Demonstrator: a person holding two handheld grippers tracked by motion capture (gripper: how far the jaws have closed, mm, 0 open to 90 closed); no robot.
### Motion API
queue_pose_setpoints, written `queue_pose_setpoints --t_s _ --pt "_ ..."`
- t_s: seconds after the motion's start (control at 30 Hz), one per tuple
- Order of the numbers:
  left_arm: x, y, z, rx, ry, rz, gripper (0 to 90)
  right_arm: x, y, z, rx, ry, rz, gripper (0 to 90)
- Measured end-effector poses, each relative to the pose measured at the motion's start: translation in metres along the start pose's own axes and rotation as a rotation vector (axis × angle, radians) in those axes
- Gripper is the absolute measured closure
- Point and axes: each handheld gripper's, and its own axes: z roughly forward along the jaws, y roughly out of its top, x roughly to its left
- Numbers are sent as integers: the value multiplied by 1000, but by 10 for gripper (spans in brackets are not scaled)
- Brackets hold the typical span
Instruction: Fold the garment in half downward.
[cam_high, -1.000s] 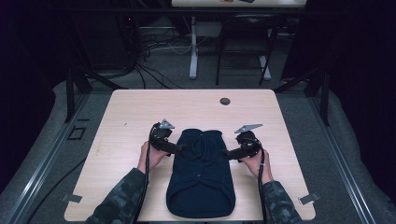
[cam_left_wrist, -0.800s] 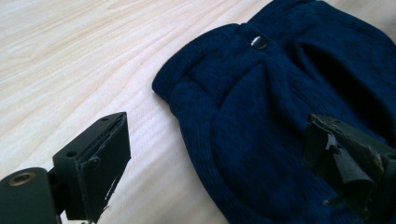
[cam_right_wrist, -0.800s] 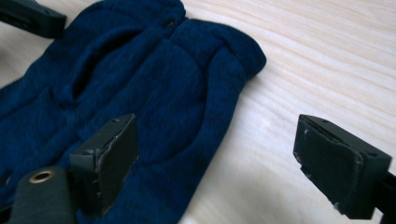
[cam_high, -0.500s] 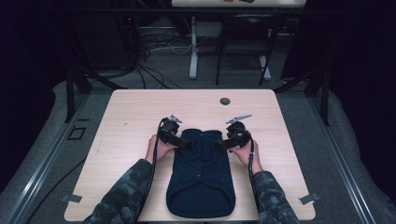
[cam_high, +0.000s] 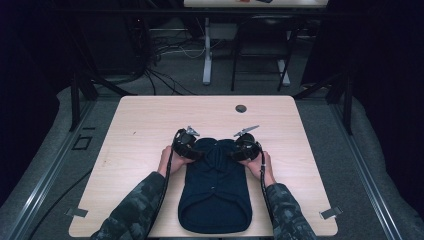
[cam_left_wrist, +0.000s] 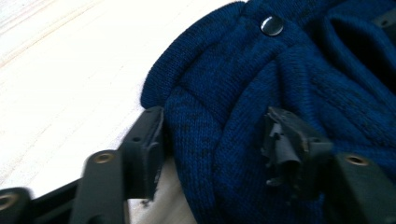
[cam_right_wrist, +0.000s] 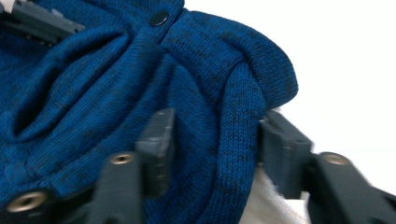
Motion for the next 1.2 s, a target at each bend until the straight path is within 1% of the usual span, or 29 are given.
queue_pose_setpoints --t_s 0.07,0.2,0.27,0.3,0.4,0.5,0.53,0.57,0.6,0.63,0.67,1.0,1.07,1.1,1.2 --pt "-1 -1 -1 -8 -7 -1 507 2 -2 0 -14 -3 -26 615" --pt "-3 -1 -2 -7 -24 4 635 3 -3 -1 -20 8 -11 676" --pt "-4 -1 -2 -11 -27 0 665 4 -4 -3 -25 -3 -22 695" --pt "-4 -2 -3 -12 -35 0 671 5 -4 -4 -30 -8 -25 698" --pt "-4 -2 -5 -22 -36 -1 685 8 -3 -8 -54 -19 -39 707" --pt "-5 -1 -8 -39 -40 1 687 14 -2 -16 -85 -42 -73 710" --pt "-5 -1 -8 -39 -40 1 687 17 -2 -19 -93 -52 -92 710" --pt "-5 -1 -9 -44 -40 0 687 17 -2 -19 -93 -52 -92 710" --pt "-6 0 -13 -49 -37 8 687 21 -2 -24 -111 -59 -109 710" --pt "-6 0 -14 -54 -39 11 687 21 -2 -26 -104 -69 -120 710" --pt "-7 1 -16 -59 -37 17 687 22 -2 -28 -109 -74 -128 710" --pt "-11 4 -26 -95 -34 42 690 26 -4 -39 -136 -98 -157 708" --pt "-12 4 -28 -107 -32 50 693 27 -4 -40 -149 -99 -150 704" --pt "-13 5 -29 -112 -30 54 695 26 -4 -41 -143 -98 -154 701" --pt "-14 5 -31 -122 -31 60 700 25 -5 -44 -143 -85 -138 692"
